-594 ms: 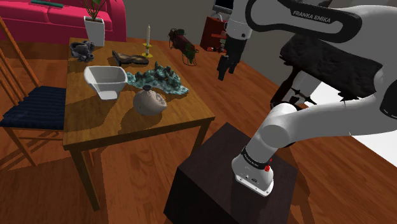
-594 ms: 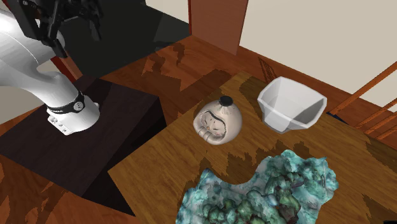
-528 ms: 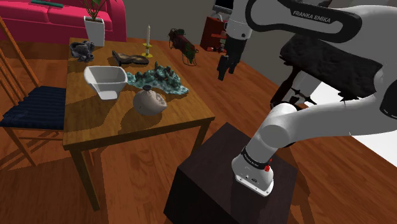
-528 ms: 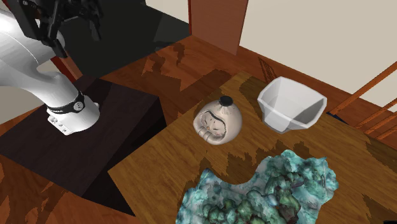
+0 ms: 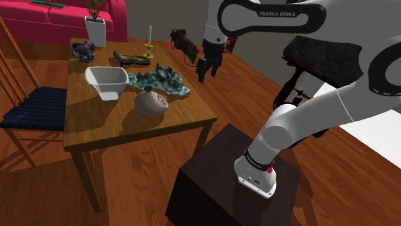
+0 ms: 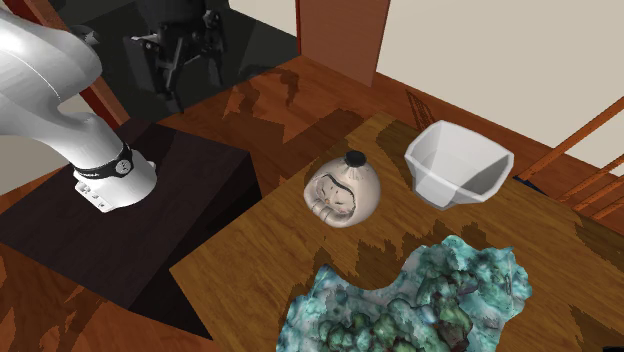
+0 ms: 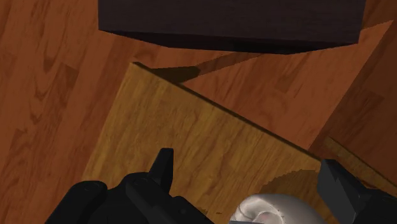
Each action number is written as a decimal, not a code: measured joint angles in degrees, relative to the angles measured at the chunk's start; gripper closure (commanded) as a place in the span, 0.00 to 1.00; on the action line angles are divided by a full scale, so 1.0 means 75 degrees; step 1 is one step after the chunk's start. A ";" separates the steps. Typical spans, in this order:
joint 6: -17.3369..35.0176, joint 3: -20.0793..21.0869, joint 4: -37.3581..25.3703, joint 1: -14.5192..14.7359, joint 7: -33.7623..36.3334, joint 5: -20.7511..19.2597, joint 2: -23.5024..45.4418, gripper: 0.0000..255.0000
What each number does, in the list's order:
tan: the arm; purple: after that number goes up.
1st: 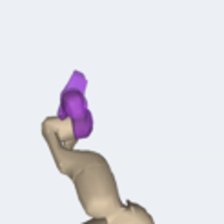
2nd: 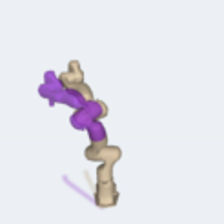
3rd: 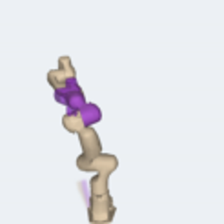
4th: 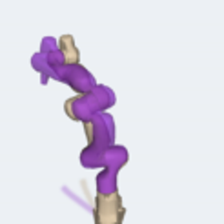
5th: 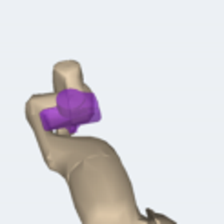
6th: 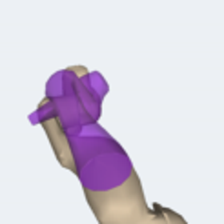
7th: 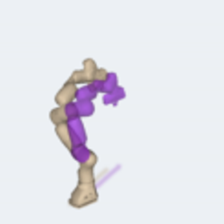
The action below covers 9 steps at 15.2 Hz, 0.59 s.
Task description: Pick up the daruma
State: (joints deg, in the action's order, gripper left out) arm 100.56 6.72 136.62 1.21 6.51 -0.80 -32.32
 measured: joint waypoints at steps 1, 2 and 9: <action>0.0178 0.0075 -0.0070 0.0014 0.0109 0.0034 0.0253 0.00; 0.0299 0.0136 -0.0192 0.0020 0.0201 0.0054 0.0497 0.00; 0.1209 0.0496 -0.1463 0.0012 0.0844 -0.0029 0.2699 0.00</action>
State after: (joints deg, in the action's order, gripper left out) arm 109.62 10.44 125.65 1.30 12.84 -1.01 -12.07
